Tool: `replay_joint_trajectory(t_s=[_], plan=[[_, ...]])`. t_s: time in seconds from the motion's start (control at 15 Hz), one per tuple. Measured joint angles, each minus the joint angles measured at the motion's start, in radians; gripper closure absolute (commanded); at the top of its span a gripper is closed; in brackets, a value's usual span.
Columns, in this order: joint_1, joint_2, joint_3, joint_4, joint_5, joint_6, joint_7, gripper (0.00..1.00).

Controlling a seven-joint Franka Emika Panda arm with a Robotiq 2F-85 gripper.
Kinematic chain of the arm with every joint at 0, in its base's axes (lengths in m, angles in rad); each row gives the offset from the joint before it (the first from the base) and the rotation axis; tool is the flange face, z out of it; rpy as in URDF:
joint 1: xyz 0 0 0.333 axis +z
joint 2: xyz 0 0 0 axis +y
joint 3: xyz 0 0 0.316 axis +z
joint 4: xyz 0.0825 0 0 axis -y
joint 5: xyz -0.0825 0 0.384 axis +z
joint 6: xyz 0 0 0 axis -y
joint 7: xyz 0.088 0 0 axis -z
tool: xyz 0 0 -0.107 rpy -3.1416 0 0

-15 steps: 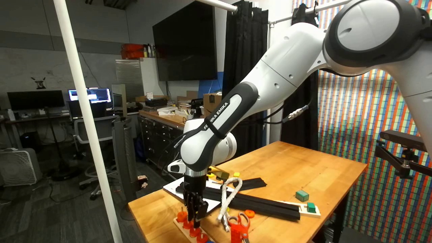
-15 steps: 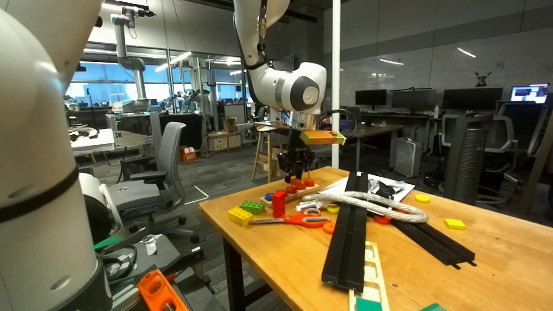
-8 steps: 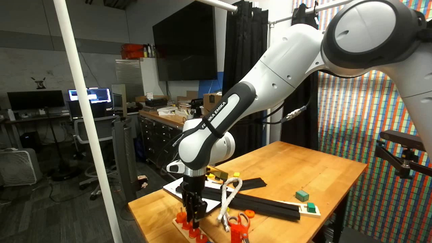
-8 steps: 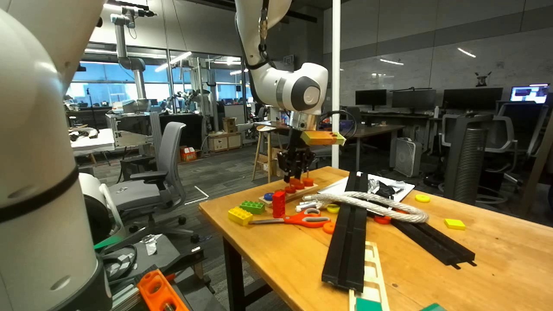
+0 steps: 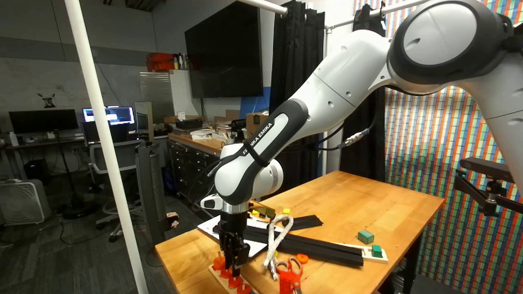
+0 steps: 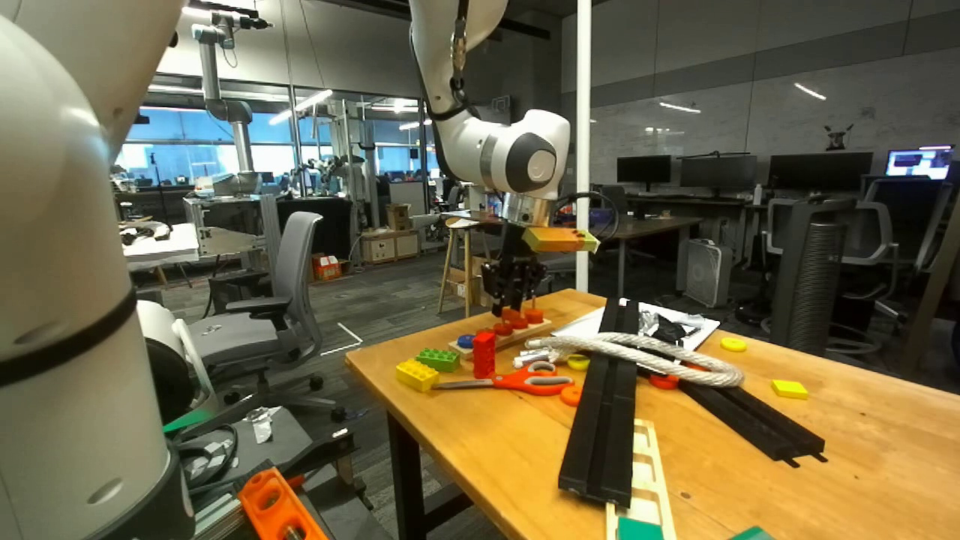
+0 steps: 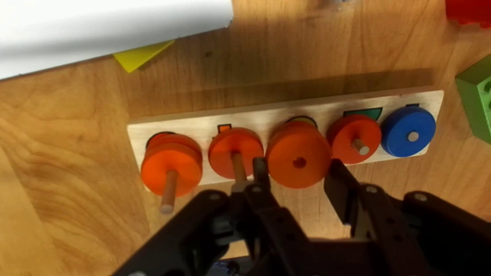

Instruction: Pick up the orange token from the table and put it on the wooden holder.

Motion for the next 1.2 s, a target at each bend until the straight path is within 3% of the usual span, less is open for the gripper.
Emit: replay_joint_trajectory(t_s=[1.2], plan=[[0.0,0.002,0.016,0.001,0.003,-0.006,0.0,0.77]])
